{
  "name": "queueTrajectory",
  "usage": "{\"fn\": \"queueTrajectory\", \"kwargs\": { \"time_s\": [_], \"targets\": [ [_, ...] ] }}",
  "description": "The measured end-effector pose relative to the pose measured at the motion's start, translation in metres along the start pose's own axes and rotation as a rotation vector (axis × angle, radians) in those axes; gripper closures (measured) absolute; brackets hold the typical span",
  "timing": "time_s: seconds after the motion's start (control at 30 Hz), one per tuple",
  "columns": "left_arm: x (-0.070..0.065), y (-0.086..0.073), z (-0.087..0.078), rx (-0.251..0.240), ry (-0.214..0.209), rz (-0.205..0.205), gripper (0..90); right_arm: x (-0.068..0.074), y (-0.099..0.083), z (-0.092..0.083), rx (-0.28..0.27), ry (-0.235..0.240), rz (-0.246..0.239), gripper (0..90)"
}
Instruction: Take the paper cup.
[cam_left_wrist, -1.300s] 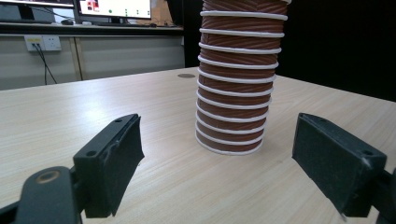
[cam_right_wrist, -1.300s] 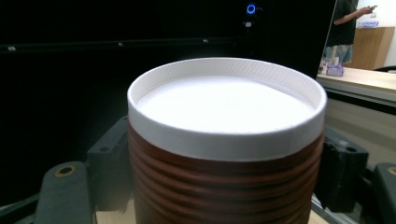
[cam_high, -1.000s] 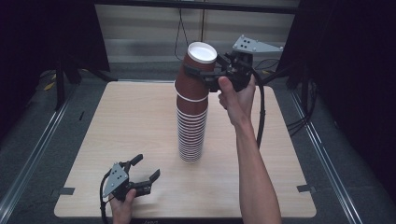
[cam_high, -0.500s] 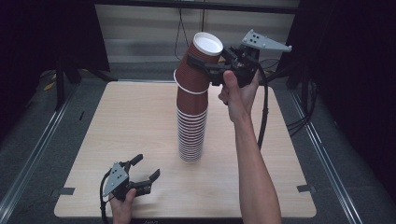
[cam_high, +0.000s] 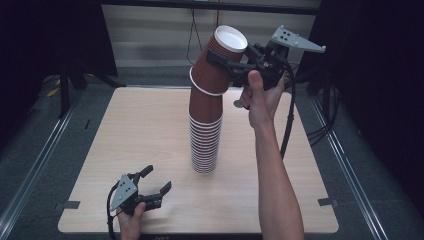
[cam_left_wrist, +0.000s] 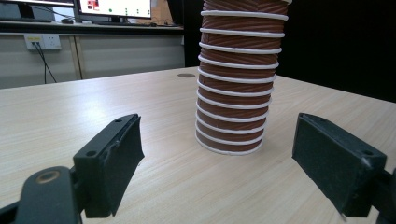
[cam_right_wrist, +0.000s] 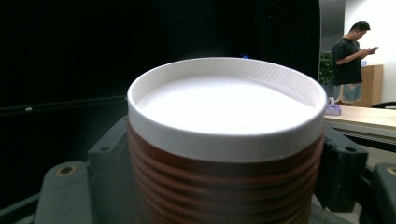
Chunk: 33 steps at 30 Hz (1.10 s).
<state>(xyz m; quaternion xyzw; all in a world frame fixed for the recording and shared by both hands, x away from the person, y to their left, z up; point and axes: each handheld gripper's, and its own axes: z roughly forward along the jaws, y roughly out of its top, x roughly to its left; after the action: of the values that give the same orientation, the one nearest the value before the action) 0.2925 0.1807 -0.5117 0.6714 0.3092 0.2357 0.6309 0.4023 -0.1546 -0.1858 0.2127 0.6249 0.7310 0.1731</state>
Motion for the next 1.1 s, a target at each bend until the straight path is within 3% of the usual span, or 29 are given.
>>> {"fn": "queueTrajectory", "kwargs": {
  "time_s": [0.5, 0.73, 1.1],
  "targets": [
    [0.000, 0.000, 0.000, 0.004, 0.000, 0.011, 15.9, -0.002, 0.002, -0.016, -0.020, -0.002, 0.016, 22.0],
    [0.001, 0.000, 0.000, 0.007, -0.011, 0.000, 15.9, -0.008, 0.007, -0.034, -0.045, -0.021, 0.038, 22.0],
    [0.000, 0.000, 0.000, 0.008, -0.001, 0.008, 15.9, -0.012, 0.008, -0.061, -0.032, -0.074, 0.034, 22.1]
  ]
}}
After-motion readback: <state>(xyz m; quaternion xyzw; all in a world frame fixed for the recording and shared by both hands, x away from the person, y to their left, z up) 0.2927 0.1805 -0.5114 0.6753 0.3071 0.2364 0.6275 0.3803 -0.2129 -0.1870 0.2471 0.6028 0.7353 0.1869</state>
